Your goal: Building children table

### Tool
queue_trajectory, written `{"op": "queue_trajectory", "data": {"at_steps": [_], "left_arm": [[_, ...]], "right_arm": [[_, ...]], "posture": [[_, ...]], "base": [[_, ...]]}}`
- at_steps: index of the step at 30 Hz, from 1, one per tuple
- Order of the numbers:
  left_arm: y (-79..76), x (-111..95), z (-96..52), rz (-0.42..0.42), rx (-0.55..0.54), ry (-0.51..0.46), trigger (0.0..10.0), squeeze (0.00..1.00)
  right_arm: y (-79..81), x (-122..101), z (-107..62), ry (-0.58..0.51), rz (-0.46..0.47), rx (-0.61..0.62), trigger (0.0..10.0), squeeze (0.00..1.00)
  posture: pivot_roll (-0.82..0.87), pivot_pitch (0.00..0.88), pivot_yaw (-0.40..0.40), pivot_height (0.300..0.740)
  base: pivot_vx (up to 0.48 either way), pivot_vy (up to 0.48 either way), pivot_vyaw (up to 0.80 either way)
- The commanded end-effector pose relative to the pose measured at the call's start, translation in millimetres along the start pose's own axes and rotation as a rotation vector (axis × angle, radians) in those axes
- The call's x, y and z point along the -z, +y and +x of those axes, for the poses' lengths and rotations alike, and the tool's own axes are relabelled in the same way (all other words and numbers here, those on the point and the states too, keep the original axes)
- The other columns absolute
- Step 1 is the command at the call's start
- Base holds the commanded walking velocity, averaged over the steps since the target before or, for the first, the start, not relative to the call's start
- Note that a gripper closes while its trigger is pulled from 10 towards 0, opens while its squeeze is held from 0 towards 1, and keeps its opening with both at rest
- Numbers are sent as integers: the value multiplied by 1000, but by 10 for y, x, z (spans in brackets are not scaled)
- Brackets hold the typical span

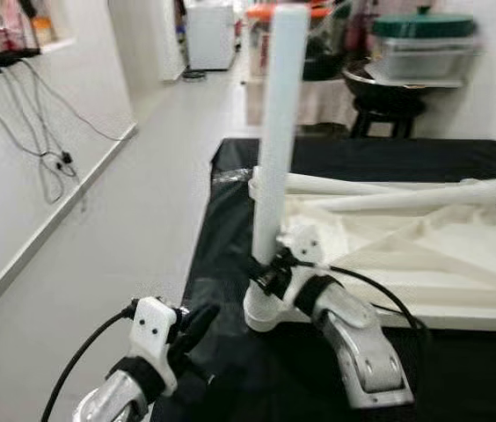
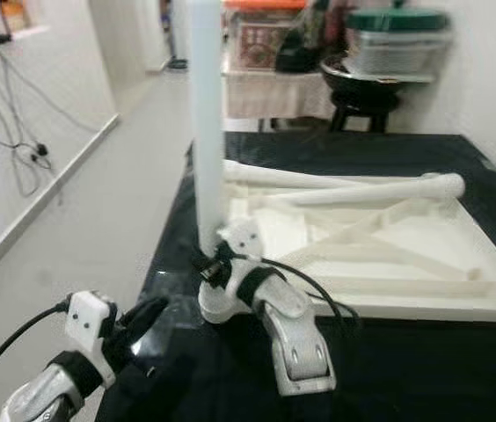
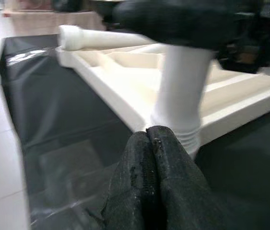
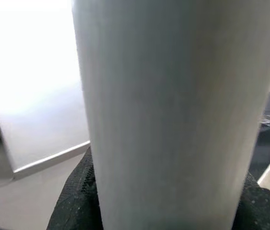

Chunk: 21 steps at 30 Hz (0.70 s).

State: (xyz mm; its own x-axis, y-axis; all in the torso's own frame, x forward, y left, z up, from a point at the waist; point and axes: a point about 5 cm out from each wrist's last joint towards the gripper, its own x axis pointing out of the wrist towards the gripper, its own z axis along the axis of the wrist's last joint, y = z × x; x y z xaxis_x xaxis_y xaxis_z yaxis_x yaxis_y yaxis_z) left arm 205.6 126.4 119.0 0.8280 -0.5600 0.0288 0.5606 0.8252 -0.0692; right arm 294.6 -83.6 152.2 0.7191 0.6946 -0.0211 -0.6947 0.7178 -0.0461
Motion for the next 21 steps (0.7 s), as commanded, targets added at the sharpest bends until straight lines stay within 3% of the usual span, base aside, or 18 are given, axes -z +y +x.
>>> {"op": "queue_trajectory", "data": {"at_steps": [1, 2, 3, 4, 6, 7, 8, 10, 11, 12, 13, 15, 17, 18, 19, 21], "left_arm": [[2, 32, -15, -7, 3, 21, 10000, 0], [-1, 30, -17, -10, -2, 15, 0, 0], [-1, 28, -17, -12, -6, 11, 0, 0], [0, 26, -17, -13, -6, 10, 0, 0], [0, 26, -17, -13, -6, 10, 0, 0], [4, 26, -11, -18, -2, 10, 0, 0], [4, 26, -11, -18, -2, 10, 0, 0], [10, 26, 3, -21, 4, 10, 0, 0], [10, 26, 3, -21, 4, 10, 0, 0], [12, 26, 8, -22, 6, 10, 0, 0], [13, 29, 15, -22, 8, 11, 0, 0], [15, 31, 21, -23, 9, 11, 0, 0], [18, 33, 34, -23, 8, 10, 0, 0], [18, 33, 34, -23, 8, 10, 0, 0], [19, 35, 44, -22, 8, 10, 0, 0], [21, 36, 49, -25, 7, 10, 0, 0]], "right_arm": [[-79, 346, -92, 163, 66, 39, 0, 0], [-149, 331, -86, 172, 50, 50, 10000, 0], [-161, 329, -83, 182, 37, 43, 10000, 0], [-144, 274, -78, 170, 33, 30, 10000, 353], [-144, 274, -78, 170, 33, 30, 10000, 353], [-88, 127, -42, 126, 89, -91, 10000, 1000], [-88, 127, -42, 126, 89, -91, 10000, 1000], [-88, -77, -5, 61, 135, -306, 10000, 1000], [-88, -77, -5, 61, 135, -306, 10000, 1000], [-100, -154, -1, 36, 139, -393, 10000, 1000], [-177, -263, 16, 0, 96, -484, 10000, 1000], [-228, -334, 22, -21, 65, -541, 10000, 1000], [-313, -400, 33, 19, 46, -668, 10000, 1000], [-313, -400, 33, 19, 46, -668, 10000, 1000], [-332, -418, 14, 57, 55, -770, 10000, 0], [-360, -453, 71, 59, 41, -802, 10000, 0]], "posture": [[-56, 57, 17, 740], [-51, 51, 14, 740], [-51, 51, 14, 740], [-50, 54, 17, 740], [-50, 54, 17, 740], [-51, 51, 18, 740], [-51, 51, 18, 740], [-48, 45, 23, 740], [-48, 45, 23, 740], [-48, 45, 23, 740], [-41, 41, 25, 740], [-40, 39, 23, 740], [-33, 35, 17, 740], [-33, 35, 17, 740], [-26, 33, 13, 740], [-13, 25, 8, 740]], "base": [[0, 0, 0], [0, 0, 0], [0, 0, 0], [0, 0, 0], [0, 0, 0], [0, 0, 0], [0, 0, 0], [0, 0, 0], [0, 0, 0], [0, 0, 0], [0, 0, 0], [0, 0, 0], [0, 0, 0], [0, 0, 0], [0, 0, 0], [0, 0, 0]]}}
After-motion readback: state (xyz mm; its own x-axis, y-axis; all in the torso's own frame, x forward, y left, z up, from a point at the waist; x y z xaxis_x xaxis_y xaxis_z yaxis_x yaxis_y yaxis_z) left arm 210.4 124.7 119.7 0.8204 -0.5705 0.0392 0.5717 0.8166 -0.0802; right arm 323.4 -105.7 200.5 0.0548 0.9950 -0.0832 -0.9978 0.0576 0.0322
